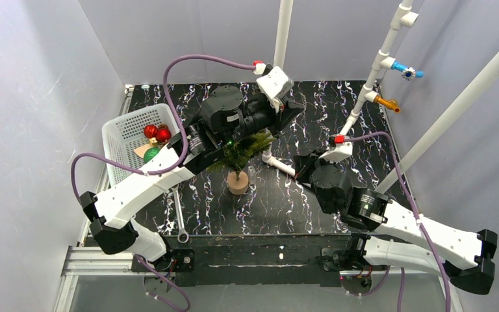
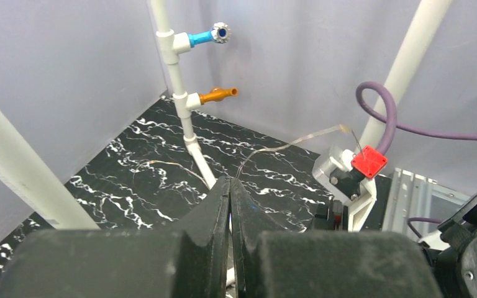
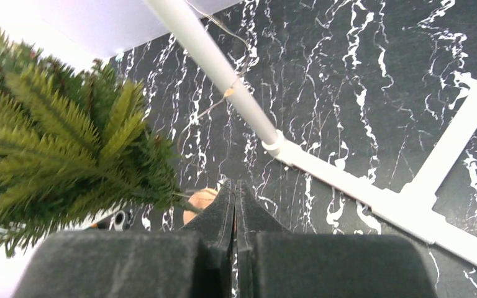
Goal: Decorate the small christmas tree
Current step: Wrap the decoration item around the Christmas tree.
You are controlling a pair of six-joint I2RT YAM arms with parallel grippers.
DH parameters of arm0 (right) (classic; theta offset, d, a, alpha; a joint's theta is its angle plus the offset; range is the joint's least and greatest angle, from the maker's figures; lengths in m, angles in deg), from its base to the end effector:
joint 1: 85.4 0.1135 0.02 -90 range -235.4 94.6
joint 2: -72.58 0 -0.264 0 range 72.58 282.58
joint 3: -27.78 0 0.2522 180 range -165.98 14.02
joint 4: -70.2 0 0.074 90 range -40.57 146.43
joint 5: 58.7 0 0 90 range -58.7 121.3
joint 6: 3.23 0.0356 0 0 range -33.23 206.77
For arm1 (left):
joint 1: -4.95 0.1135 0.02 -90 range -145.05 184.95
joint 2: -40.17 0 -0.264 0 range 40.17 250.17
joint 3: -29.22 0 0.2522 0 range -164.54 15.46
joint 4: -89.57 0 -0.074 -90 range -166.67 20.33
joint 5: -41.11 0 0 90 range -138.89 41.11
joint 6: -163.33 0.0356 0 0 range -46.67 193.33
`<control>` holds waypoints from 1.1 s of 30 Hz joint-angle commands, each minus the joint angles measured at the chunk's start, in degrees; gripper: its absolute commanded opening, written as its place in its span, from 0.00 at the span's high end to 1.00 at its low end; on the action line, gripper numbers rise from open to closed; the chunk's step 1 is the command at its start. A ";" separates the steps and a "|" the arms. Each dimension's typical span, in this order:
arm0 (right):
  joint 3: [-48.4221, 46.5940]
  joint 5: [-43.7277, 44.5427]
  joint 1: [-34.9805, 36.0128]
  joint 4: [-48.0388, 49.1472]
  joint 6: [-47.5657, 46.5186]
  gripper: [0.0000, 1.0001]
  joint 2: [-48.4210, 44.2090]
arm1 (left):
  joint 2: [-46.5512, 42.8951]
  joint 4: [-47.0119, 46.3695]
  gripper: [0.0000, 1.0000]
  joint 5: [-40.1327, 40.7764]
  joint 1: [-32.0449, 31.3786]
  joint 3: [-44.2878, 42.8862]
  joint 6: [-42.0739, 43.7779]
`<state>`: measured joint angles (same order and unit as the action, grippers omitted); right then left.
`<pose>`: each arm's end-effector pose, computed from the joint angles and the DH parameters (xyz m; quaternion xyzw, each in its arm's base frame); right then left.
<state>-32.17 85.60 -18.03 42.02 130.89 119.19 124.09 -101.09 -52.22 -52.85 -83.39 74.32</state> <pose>0.0943 0.1510 0.3393 0.1305 0.7468 0.2450 0.6044 0.1570 -0.2533 0.5665 0.2327 0.3596 -0.4407 0.7888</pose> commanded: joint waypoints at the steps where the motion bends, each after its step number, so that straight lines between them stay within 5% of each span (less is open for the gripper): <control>1: -1.57 -5.34 -5.35 5.46 -2.39 0.99 0.97 | -0.42 -5.78 1.00 1.76 0.78 -1.62 2.32; 14: -2.82 -10.05 -7.26 6.15 -3.11 0.99 3.51 | -5.93 1.10 1.00 -11.34 0.80 -1.50 -4.33; 33: -5.32 -11.59 -7.25 5.58 -4.22 0.99 3.11 | -7.25 1.96 1.00 -15.02 0.84 -2.85 -0.55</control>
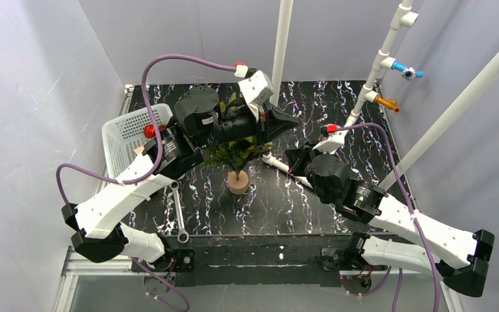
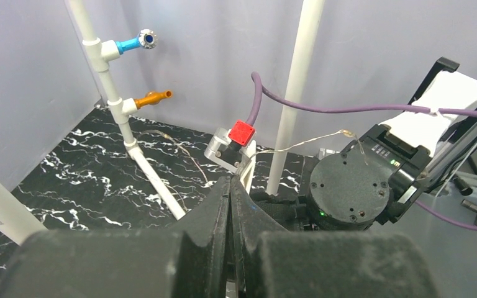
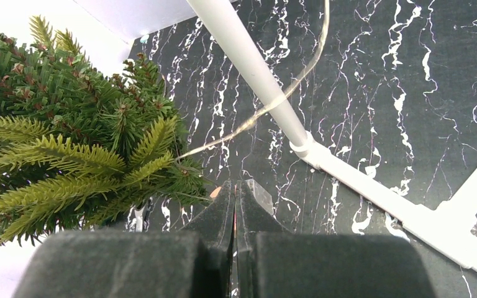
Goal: Decorate the small christmas tree
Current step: Wrap the decoration item around the Christmas tree.
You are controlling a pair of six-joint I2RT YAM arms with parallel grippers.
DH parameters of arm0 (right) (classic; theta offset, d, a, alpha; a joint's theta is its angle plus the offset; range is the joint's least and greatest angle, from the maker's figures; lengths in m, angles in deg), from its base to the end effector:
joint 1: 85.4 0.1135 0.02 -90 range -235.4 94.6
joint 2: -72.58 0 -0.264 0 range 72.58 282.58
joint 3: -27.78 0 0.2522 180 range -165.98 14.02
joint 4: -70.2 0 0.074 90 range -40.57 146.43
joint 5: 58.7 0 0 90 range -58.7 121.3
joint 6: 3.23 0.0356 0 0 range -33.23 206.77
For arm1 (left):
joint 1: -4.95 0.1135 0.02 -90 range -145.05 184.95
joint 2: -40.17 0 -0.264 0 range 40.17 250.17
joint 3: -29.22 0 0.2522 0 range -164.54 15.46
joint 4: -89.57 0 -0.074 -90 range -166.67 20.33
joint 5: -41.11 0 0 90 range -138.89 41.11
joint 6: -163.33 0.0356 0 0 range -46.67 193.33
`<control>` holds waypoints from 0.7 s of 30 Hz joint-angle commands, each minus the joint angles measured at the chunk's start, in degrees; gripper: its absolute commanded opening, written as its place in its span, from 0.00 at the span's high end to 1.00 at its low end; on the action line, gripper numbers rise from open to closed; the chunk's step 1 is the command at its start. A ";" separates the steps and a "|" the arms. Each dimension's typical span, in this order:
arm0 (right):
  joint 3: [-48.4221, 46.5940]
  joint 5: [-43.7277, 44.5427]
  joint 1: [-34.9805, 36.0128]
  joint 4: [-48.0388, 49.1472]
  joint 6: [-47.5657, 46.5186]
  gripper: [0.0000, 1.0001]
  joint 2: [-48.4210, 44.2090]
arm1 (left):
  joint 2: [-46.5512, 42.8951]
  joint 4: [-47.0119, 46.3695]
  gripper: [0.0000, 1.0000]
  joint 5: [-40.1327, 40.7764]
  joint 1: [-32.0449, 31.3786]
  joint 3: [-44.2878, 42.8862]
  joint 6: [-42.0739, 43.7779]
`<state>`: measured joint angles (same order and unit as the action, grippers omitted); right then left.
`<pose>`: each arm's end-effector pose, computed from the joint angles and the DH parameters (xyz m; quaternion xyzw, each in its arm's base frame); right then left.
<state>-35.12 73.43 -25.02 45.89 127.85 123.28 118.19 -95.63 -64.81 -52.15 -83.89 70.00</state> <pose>0.1184 0.1599 0.3500 0.1011 0.7534 0.2772 0.5877 0.1298 -0.2187 0.5867 0.3003 0.3145 -0.5025 0.7473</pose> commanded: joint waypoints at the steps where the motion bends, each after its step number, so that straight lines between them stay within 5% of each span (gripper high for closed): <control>1: -2.51 0.59 -0.26 1.83 -1.36 0.99 -0.76 | -1.02 -3.15 1.00 -2.59 0.13 -2.69 6.01; 8: -3.73 1.09 -0.34 1.67 -3.53 0.99 2.01 | 1.50 -1.08 1.00 -2.95 0.18 -5.68 16.90; 21: -5.47 -0.33 -2.54 2.05 -6.64 0.99 4.19 | 1.10 -8.62 1.00 0.76 0.71 -2.92 21.36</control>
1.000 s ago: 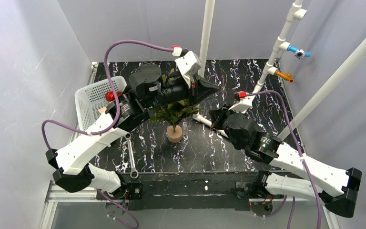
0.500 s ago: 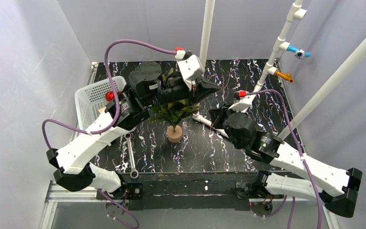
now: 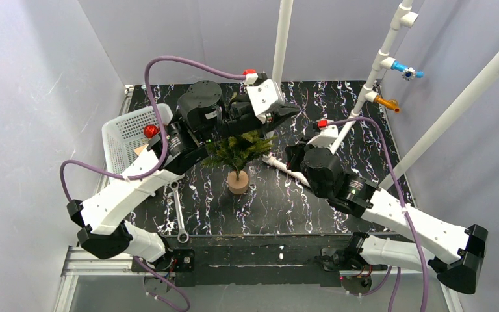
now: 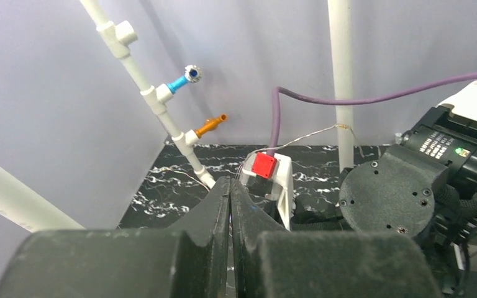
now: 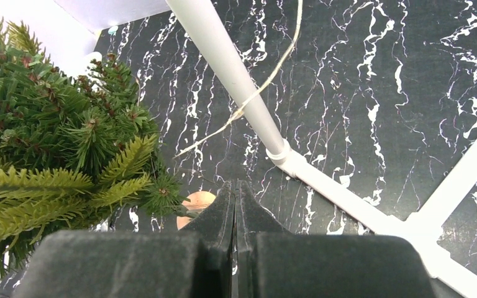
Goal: Decorate the small christmas tree
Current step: Wrap the decoration item around the Christmas tree.
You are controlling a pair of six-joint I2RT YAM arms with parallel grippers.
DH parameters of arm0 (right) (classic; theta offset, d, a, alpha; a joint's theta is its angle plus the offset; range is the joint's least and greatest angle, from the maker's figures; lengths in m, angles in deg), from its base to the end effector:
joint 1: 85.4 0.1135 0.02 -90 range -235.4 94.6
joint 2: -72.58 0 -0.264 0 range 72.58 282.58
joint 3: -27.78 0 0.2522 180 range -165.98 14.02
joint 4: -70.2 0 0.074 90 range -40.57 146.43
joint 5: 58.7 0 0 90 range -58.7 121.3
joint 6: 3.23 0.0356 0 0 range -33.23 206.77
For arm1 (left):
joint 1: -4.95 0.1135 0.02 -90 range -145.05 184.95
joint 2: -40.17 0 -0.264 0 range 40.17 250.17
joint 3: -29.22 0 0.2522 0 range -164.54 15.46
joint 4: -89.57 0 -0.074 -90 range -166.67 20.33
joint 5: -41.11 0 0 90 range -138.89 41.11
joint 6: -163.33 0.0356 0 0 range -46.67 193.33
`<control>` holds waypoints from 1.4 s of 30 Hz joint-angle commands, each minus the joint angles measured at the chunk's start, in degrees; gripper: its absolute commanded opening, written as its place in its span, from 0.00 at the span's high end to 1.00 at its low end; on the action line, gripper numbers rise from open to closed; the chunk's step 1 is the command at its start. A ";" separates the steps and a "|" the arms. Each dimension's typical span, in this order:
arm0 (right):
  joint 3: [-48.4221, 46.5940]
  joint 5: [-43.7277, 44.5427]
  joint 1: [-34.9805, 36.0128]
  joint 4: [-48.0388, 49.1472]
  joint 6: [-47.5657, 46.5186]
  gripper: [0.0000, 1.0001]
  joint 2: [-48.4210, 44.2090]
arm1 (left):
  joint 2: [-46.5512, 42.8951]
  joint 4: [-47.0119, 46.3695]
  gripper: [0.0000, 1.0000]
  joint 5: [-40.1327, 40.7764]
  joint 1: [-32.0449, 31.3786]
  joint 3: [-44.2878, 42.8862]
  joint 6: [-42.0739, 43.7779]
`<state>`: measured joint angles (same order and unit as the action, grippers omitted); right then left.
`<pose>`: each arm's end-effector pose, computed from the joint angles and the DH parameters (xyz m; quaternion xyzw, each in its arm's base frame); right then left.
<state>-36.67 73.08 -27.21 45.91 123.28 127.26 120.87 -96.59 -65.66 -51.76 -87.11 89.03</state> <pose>0.1326 0.1687 0.3465 0.0754 0.7667 0.2296 0.5948 0.1357 -0.2254 0.5930 0.3461 0.2474 -0.3721 0.8250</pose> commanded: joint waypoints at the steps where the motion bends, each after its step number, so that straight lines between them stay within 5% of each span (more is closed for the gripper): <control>1: -4.16 -0.07 -0.36 2.06 -2.20 0.99 0.17 | -1.83 -8.13 1.00 1.94 0.44 0.52 2.63; 42: -4.50 -11.71 -8.09 11.96 2.08 0.99 7.42 | -5.91 -6.10 1.00 5.27 6.40 3.25 6.04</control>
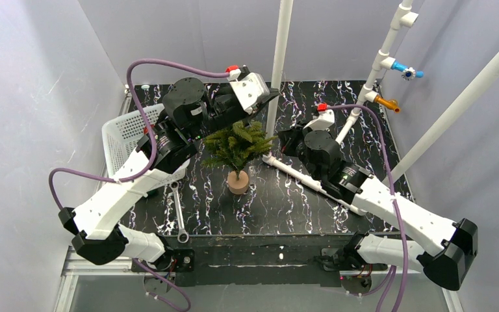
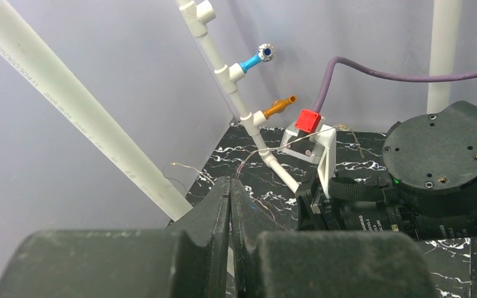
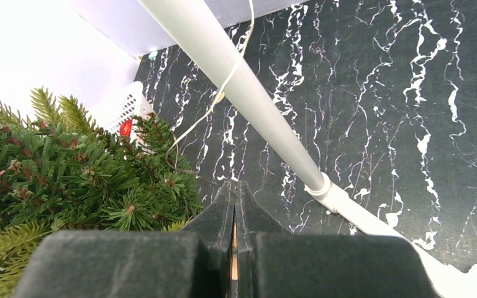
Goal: Decorate the small christmas tree
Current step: Wrap the decoration item around the Christmas tree.
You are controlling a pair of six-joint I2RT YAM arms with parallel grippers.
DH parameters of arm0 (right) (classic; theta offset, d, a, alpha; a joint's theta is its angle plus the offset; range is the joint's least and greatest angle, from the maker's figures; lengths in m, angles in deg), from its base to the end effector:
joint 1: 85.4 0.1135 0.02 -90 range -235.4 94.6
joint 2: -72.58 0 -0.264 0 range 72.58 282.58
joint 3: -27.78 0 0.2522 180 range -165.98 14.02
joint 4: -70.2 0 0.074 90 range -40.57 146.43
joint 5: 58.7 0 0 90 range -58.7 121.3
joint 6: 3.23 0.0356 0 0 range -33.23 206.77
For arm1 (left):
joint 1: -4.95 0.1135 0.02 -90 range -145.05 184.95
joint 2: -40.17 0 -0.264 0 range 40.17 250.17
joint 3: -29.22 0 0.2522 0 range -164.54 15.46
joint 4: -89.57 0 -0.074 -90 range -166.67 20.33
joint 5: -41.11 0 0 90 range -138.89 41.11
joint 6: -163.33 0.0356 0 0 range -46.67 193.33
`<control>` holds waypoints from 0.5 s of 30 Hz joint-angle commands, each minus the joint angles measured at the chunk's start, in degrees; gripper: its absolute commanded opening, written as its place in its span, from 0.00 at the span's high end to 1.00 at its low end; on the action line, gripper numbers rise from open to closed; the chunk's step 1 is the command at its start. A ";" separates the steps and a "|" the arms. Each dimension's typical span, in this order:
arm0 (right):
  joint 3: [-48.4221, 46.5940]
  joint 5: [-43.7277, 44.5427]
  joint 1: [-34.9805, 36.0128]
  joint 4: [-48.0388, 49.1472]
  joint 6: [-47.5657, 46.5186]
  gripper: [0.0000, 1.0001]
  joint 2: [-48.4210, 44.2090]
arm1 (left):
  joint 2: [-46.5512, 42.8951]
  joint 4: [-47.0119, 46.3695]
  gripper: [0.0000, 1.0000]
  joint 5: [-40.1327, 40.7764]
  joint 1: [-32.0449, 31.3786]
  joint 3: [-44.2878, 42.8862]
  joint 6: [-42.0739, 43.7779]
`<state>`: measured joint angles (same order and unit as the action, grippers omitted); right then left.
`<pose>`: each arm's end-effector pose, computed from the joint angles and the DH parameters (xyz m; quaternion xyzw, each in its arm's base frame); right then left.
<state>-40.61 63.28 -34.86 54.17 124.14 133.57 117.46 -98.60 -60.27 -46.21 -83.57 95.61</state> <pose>0.1703 0.1772 0.3612 0.0948 0.7448 0.2846 0.5961 0.1488 -0.1960 0.5927 0.3071 0.2593 -0.2659 0.8762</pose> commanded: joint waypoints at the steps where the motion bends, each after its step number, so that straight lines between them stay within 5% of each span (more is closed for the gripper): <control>1: -0.48 -2.27 -0.45 3.75 1.34 0.99 1.45 | -2.58 -4.11 1.00 -0.15 1.02 -0.23 -0.49; 15: 3.77 -3.69 -0.40 3.68 3.13 0.99 2.07 | -2.98 -4.70 1.00 0.05 4.15 1.89 -2.82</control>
<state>-37.11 59.55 -35.14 56.07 126.89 135.85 116.94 -98.66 -60.24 -43.06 -81.84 94.32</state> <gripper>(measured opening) 0.023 0.009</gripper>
